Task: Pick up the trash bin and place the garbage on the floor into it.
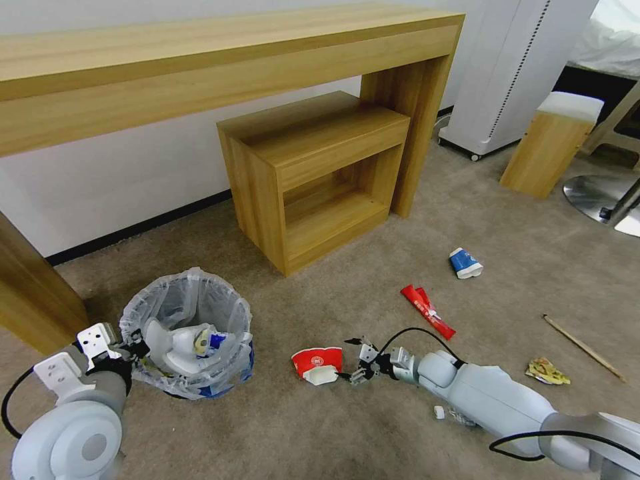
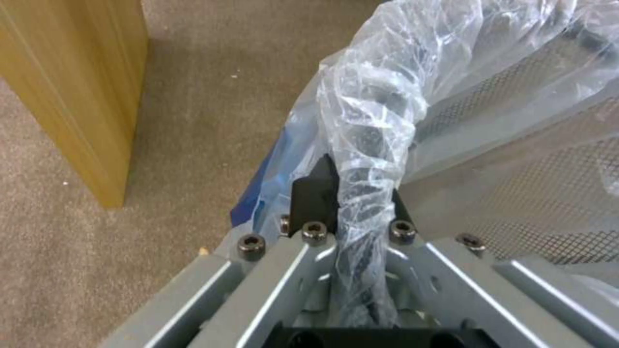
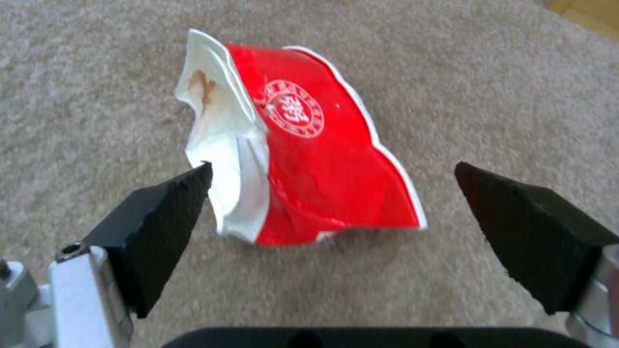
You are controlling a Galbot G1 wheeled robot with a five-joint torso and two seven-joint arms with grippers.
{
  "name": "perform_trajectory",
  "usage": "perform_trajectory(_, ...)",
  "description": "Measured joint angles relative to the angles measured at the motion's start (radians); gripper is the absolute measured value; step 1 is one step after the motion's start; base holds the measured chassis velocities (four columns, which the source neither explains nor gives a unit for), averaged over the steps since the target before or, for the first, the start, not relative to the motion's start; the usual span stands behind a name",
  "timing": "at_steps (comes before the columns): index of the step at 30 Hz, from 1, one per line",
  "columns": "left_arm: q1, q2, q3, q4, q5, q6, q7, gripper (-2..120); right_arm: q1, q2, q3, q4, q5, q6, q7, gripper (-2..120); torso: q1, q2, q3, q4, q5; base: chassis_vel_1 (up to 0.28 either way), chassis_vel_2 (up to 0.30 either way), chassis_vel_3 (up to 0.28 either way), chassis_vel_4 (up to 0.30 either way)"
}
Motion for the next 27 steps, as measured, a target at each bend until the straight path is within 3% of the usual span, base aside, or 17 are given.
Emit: perform_trajectory(27,0.022,-0.001,-0.008,-0.031,0.000,-0.002,0.003,1,0.012,0.122,-0.032,-0.117,-0.002,0.028,-0.003,90,0.000,0.000,0.000,0.0000,0.0000,0.000,0.000,0.000,0.000)
